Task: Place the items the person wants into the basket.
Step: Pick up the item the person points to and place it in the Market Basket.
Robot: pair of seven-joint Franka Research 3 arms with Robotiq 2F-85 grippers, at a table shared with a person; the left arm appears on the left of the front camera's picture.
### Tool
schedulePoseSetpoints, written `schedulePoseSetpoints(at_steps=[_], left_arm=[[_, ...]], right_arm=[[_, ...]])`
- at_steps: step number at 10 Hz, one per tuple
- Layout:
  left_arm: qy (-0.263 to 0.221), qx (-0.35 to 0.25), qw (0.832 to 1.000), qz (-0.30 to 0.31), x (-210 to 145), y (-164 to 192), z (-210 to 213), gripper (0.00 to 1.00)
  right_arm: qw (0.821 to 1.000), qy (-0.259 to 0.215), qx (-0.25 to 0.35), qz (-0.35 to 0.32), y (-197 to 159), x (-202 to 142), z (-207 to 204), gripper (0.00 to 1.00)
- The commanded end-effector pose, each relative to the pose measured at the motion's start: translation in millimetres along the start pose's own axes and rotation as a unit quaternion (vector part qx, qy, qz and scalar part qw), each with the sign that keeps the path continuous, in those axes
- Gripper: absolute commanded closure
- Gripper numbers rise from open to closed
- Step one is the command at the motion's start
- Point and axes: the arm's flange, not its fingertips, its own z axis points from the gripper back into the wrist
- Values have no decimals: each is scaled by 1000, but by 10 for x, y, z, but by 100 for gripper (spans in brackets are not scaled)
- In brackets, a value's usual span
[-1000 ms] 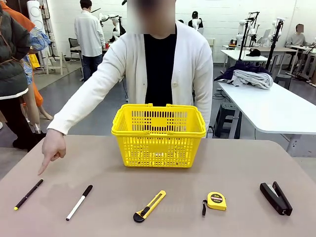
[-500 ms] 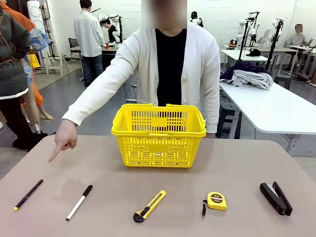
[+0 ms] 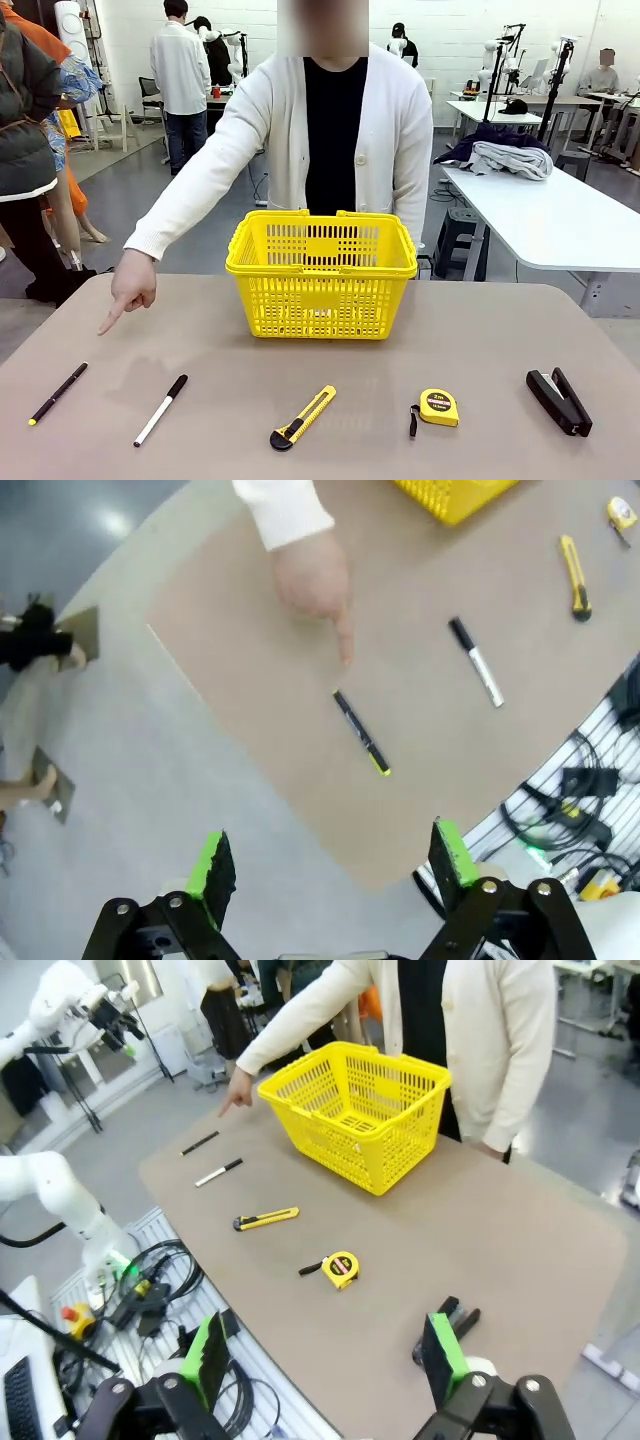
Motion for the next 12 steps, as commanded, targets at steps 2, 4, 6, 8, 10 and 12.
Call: schedulePoseSetpoints(at_steps=[2,4,6,8,10,12], left_arm=[[40,28,999,6,-4,-349,-788,0],[44,2,999,18,-73,-466,-1246,0],[38,-5,999,31,-185,-516,-1490,0],[71,-1,997,32,-289,-512,-1693,0],[57,-18,998,26,-145,-407,-1523,0],[57,-18,998,26,-145,-407,-1523,0]], right_arm=[[1000,-2,4,5,13,-2,-1,0],[1000,-2,4,5,13,-2,-1,0],[1000,-2,4,5,13,-2,-1,0],[1000,-2,4,5,13,-2,-1,0],[1000,-2,4,5,13,-2,-1,0],[1000,-2,4,5,13,-2,-1,0]])
